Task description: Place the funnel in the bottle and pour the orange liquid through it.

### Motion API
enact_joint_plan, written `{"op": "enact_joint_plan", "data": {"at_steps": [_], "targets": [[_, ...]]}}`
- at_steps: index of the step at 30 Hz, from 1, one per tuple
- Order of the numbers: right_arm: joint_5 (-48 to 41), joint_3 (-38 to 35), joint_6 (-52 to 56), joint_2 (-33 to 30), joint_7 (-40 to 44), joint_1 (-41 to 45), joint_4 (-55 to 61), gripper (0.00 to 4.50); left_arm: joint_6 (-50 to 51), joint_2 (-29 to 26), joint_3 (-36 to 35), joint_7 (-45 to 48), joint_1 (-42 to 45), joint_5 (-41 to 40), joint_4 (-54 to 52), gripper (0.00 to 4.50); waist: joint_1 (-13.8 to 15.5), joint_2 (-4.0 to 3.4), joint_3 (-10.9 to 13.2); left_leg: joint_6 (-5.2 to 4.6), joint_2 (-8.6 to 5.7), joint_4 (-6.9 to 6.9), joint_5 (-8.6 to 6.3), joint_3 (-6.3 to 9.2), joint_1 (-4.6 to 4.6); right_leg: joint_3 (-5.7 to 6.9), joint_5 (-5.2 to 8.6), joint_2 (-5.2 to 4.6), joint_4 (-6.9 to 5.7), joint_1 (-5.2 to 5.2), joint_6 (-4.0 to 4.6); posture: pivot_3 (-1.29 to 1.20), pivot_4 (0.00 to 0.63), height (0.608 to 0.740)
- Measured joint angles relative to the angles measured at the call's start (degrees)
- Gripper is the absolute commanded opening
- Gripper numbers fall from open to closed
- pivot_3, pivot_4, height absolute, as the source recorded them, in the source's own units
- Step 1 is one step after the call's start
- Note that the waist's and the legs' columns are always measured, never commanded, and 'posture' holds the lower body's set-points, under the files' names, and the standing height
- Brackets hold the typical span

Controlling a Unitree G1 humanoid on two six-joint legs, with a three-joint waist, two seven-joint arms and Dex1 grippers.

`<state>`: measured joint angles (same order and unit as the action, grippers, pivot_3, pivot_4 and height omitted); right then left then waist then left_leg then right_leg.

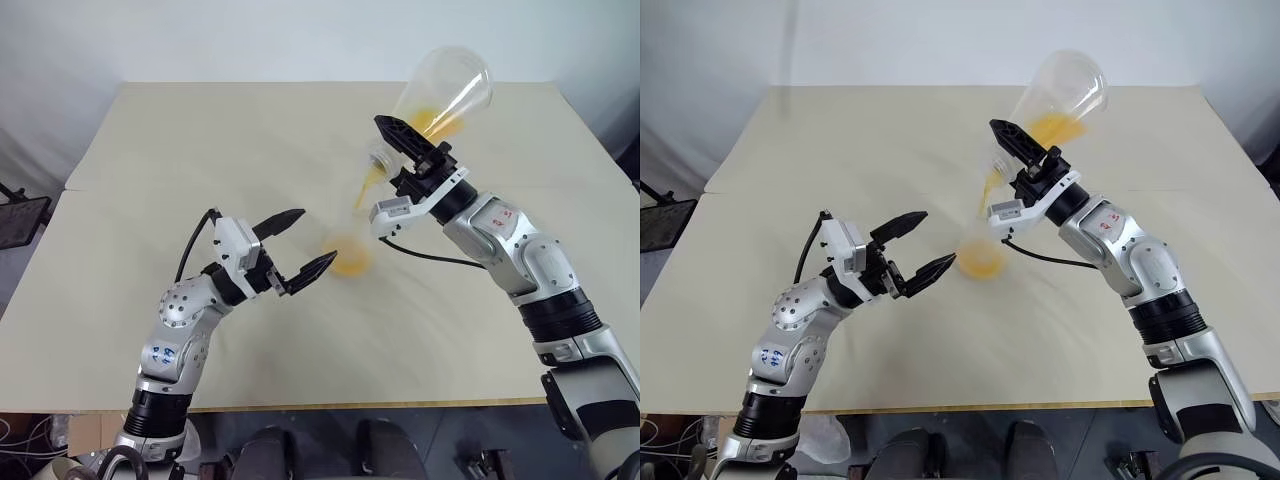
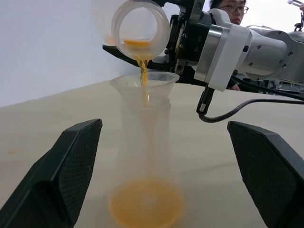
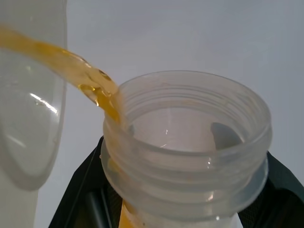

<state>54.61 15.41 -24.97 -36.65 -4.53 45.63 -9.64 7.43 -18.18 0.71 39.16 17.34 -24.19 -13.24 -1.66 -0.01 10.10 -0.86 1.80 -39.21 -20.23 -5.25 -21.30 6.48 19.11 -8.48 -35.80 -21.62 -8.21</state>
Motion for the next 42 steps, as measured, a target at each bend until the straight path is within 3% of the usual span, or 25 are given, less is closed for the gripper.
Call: {"op": "enact_joint_plan", "data": {"at_steps": [42], "targets": [[0.9,0.0,-0.3,0.0,-0.8,0.0,-0.1,2.48,0.0,0.2,0.0,-0.5,-0.4,0.0,-1.6,4.5,0.0,0.0,0.0,0.0,0.01,0.0,0.0,0.0,0.0,0.0,0.0,0.0,0.0,0.0,0.0,0.0,0.15,0.74]]}}
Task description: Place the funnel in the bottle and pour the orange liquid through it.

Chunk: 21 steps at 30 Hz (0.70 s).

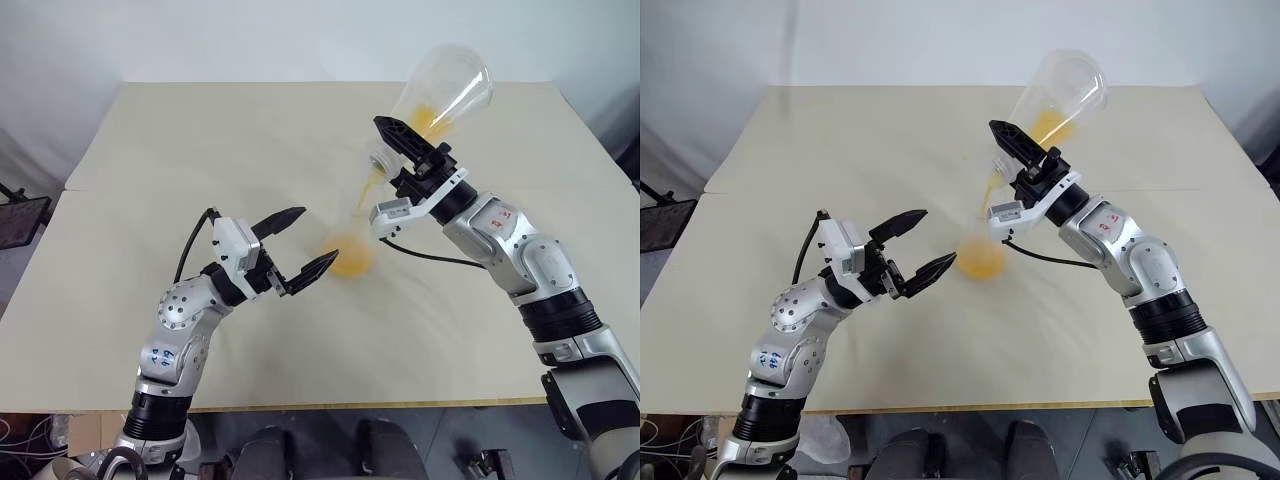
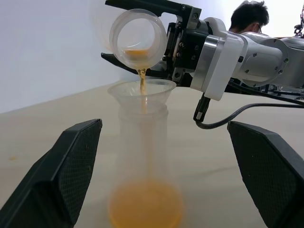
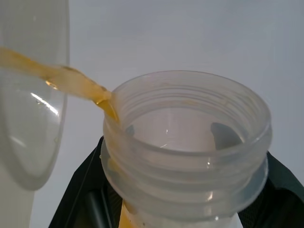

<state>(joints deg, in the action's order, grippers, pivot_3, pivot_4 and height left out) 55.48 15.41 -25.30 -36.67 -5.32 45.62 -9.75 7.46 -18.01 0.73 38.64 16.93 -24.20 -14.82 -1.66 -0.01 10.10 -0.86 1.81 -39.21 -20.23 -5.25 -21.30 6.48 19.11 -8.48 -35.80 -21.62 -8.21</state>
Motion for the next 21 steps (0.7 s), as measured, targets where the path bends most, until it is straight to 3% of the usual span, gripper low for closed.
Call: {"op": "enact_joint_plan", "data": {"at_steps": [21], "targets": [[0.0,0.0,-0.1,0.0,-0.6,0.0,0.0,2.48,0.0,0.2,0.3,-0.4,-0.3,0.0,0.0,4.5,0.0,0.0,0.0,0.0,0.0,0.0,0.0,0.0,0.0,0.0,0.0,0.0,0.0,0.0,0.0,0.0,0.15,0.74]]}}
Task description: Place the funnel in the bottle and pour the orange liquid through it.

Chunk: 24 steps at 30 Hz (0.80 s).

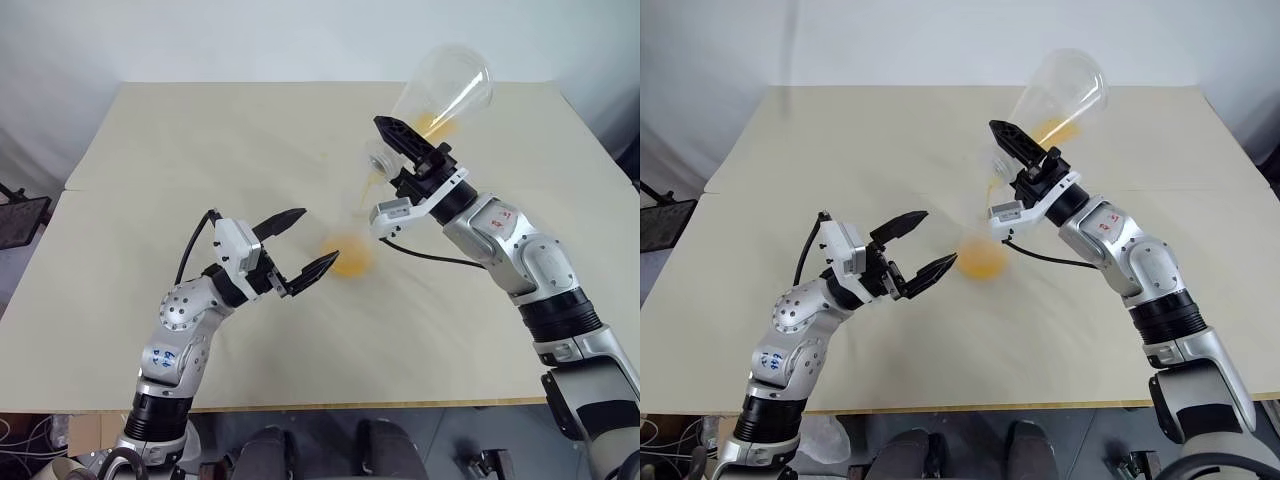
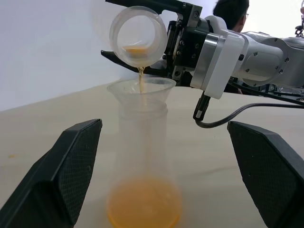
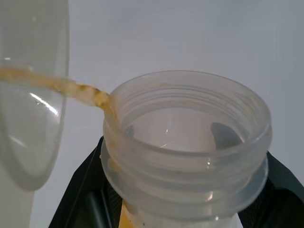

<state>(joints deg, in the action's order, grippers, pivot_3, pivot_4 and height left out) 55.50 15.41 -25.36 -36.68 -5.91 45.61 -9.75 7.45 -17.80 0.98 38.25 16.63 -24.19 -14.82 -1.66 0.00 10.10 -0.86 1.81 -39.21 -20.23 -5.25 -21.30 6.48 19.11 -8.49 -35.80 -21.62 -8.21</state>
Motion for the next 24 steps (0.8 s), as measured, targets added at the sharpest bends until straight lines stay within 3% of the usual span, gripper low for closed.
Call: {"op": "enact_joint_plan", "data": {"at_steps": [24], "targets": [[2.6,0.4,-0.8,-0.8,-2.6,0.1,-0.4,2.48,-0.7,1.0,0.0,-0.7,0.2,0.1,0.1,4.5,0.0,0.0,0.0,0.0,0.0,0.0,0.0,0.0,0.0,0.0,0.0,0.0,0.0,0.0,0.0,0.0,0.15,0.74]]}}
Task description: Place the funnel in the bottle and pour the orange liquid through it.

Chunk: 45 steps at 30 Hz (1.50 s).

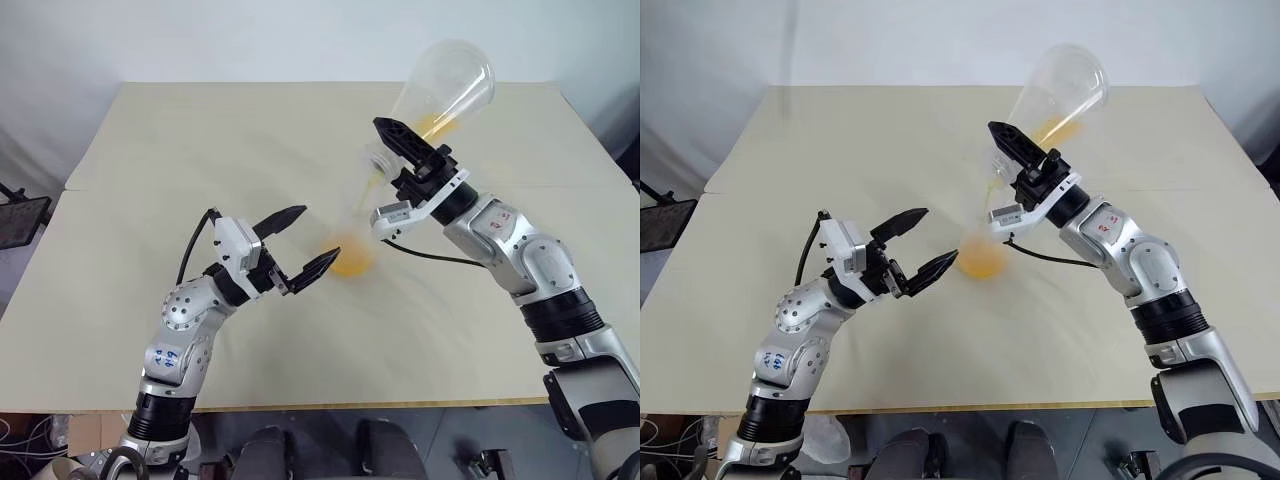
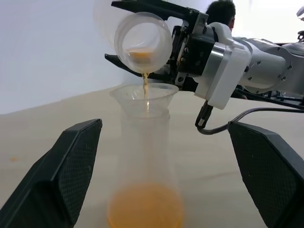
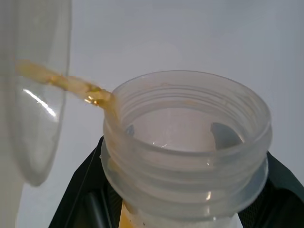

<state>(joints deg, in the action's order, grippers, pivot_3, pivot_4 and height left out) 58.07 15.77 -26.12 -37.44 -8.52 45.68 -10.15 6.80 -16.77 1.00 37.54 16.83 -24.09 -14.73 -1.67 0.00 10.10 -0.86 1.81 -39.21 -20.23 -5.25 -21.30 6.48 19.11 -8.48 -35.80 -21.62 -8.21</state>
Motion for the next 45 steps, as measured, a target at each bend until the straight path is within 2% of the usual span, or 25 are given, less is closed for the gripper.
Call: {"op": "enact_joint_plan", "data": {"at_steps": [45], "targets": [[0.4,0.2,-1.1,-0.6,-2.2,1.4,-3.3,2.48,-2.0,1.1,0.1,-0.4,0.4,1.5,1.9,4.5,0.0,0.0,0.0,0.0,0.01,0.0,0.0,0.0,0.0,0.0,0.0,0.0,0.01,0.0,0.0,0.0,0.15,0.74]]}}
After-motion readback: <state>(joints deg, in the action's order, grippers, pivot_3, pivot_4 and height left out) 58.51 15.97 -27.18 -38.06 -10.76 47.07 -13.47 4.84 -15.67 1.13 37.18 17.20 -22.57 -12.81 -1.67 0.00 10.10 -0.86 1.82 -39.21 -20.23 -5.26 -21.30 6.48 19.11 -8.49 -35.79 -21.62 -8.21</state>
